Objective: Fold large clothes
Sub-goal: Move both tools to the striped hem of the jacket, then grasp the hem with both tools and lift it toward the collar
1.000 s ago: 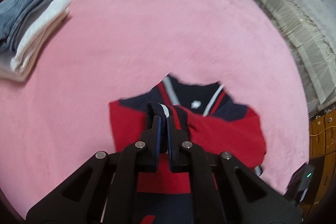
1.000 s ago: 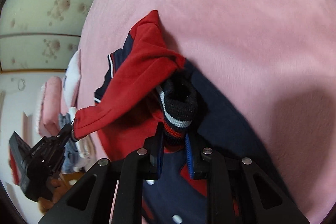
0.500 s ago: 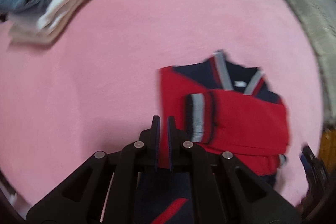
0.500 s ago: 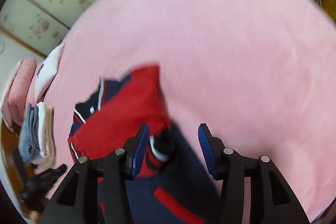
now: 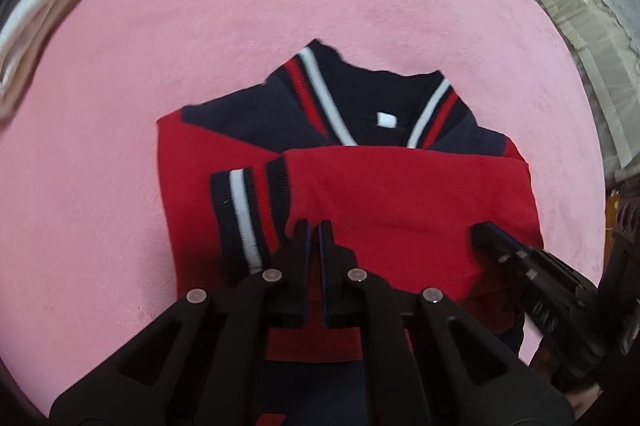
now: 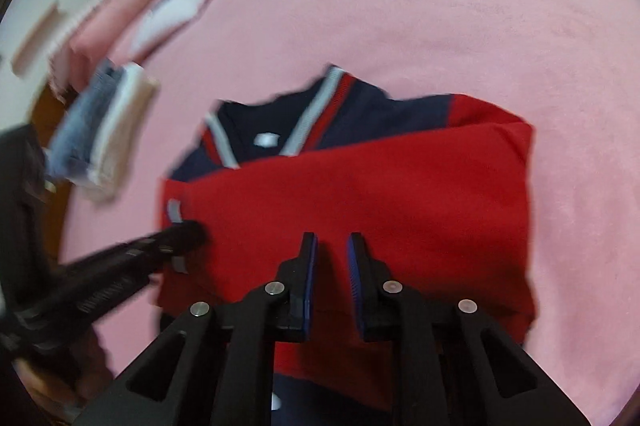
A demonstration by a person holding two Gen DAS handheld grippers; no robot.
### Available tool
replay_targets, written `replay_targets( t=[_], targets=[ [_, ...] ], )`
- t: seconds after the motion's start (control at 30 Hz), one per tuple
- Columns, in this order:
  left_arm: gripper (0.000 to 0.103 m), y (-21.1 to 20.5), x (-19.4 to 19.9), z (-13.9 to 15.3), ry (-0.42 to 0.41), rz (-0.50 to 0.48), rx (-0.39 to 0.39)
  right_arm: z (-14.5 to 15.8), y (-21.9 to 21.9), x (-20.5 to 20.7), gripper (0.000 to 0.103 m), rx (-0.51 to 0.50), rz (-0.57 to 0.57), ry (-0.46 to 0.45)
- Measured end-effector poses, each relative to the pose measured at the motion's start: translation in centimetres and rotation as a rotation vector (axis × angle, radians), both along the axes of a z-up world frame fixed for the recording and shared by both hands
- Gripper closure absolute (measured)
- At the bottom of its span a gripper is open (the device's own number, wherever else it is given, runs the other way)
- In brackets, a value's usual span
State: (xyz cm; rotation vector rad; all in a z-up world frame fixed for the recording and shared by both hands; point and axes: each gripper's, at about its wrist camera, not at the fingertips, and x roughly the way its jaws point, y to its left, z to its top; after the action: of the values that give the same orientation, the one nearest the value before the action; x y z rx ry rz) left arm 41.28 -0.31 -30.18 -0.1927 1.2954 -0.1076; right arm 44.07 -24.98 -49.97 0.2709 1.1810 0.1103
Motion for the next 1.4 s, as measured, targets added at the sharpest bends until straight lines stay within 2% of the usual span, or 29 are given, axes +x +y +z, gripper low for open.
replay_targets(
  t=[0.03, 0.07, 0.1, 0.13, 0.17, 0.27, 0.4, 0.53, 0.6, 0.63, 0.67, 0.7, 0.73, 0.77, 0.9, 1.0, 1.07, 1.17, 1.23, 1.33, 1.4],
  targets=[
    [0.099, 0.5, 0.0, -0.3, 0.009, 0.0, 0.001, -0.1, -0.6, -0.1, 0.103, -0.023, -0.025, -0.006],
    [0.099, 0.8, 0.0, -0.4, 0.018, 0.005, 0.031, 0.0, -1.6, -0.3, 0.103, -0.034, -0.062, -0.019],
    [0.099, 1.0, -0.1, -0.5, 0.019, 0.007, 0.041, 0.1, -2.4, -0.5, 0.103, -0.054, -0.103, -0.03],
    [0.099, 1.4, -0.2, -0.6, 0.017, 0.016, 0.053, 0.3, -3.6, -0.7, 0.103, -0.117, -0.167, -0.036],
    [0.099, 1.9, -0.4, -0.6, 0.014, 0.027, 0.053, 0.5, -4.5, -1.0, 0.103, -0.128, -0.196, -0.04],
    [0.099, 3.5, -1.2, 0.3, -0.013, 0.071, 0.015, 0.9, -7.7, -1.9, 0.103, -0.006, -0.297, -0.036],
    [0.099, 5.7, -3.0, 2.7, -0.059, 0.113, 0.037, 2.6, -10.1, -4.1, 0.101, 0.038, -0.346, -0.054],
    [0.098, 8.1, -5.6, 4.6, -0.019, 0.119, 0.064, 5.3, -11.4, -9.0, 0.095, 0.087, -0.378, -0.065],
    [0.097, 9.2, -7.9, 5.4, 0.012, 0.099, 0.09, 6.1, -11.6, -11.4, 0.083, 0.105, -0.37, -0.042],
    [0.094, 9.7, -8.7, 5.7, 0.02, 0.091, 0.098, 6.3, -12.4, -13.2, 0.074, 0.107, -0.356, -0.032],
    [0.083, 10.1, -9.9, 5.8, 0.032, 0.079, 0.107, 6.1, -12.7, -14.6, 0.07, 0.106, -0.342, -0.021],
    [0.075, 10.3, -10.8, 5.7, 0.047, 0.074, 0.11, 5.7, -12.5, -16.0, 0.07, 0.102, -0.321, 0.005],
    [0.059, 10.4, -11.8, 5.5, 0.065, 0.073, 0.109, 5.4, -12.5, -17.0, 0.069, 0.1, -0.305, 0.033],
    [0.052, 10.6, -12.8, 5.2, 0.085, 0.076, 0.106, 5.1, -12.5, -18.4, 0.069, 0.104, -0.288, 0.075],
    [0.052, 10.5, -16.8, 3.0, 0.222, 0.044, 0.122, 3.2, -11.4, -22.2, 0.065, 0.14, -0.247, 0.207],
    [0.052, 10.5, -19.3, 1.6, 0.296, 0.026, 0.095, 2.1, -10.4, -24.8, 0.063, 0.155, -0.224, 0.274],
    [0.046, 10.6, -20.9, 0.4, 0.364, 0.018, 0.057, 1.2, -9.9, -26.2, 0.06, 0.167, -0.217, 0.306],
    [0.035, 10.8, -22.5, -1.5, 0.465, 0.014, -0.015, 0.0, -9.3, -27.7, 0.05, 0.215, -0.222, 0.351],
    [0.033, 11.0, -22.8, -2.2, 0.485, 0.025, -0.036, -0.3, -8.6, -28.4, 0.048, 0.222, -0.192, 0.368],
    [0.03, 11.3, -22.7, -2.8, 0.502, 0.026, -0.076, -1.4, -7.2, -28.7, 0.047, 0.176, -0.138, 0.366],
    [0.03, 11.4, -22.5, -3.2, 0.528, 0.01, -0.096, -2.6, -6.1, -27.5, 0.047, 0.16, -0.115, 0.369]
  ],
)
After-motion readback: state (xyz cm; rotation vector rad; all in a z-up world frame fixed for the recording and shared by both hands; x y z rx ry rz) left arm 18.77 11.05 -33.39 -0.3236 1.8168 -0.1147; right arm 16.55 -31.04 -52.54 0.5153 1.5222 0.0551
